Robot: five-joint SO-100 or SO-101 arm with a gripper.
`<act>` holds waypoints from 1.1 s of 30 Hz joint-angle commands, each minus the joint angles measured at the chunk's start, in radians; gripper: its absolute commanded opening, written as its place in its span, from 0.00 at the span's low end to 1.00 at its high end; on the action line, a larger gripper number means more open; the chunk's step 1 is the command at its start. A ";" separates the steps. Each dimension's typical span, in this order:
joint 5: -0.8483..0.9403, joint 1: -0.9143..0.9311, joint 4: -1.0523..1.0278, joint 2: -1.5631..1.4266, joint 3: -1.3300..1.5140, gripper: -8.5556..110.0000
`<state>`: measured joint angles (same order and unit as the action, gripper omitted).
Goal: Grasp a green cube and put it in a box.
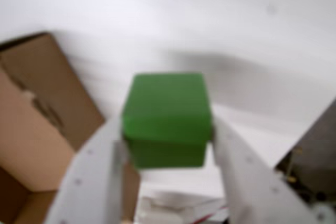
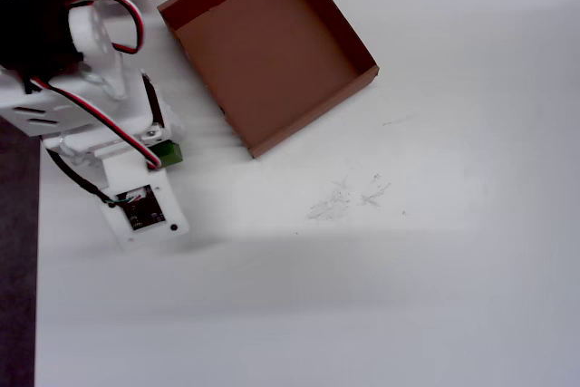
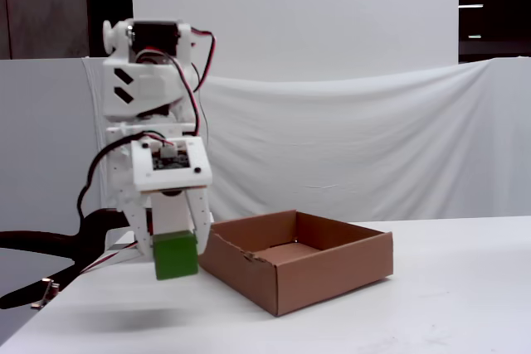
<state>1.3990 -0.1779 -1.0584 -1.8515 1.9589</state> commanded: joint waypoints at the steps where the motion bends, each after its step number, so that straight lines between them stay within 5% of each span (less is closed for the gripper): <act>1: 0.003 -0.041 -0.064 -0.167 -0.011 0.18; 12: -0.038 -0.339 -0.225 -0.319 0.057 0.18; 33: -0.038 -0.580 -0.055 -0.146 0.173 0.19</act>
<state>1.3622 -0.7424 -1.1336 -2.0064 2.1568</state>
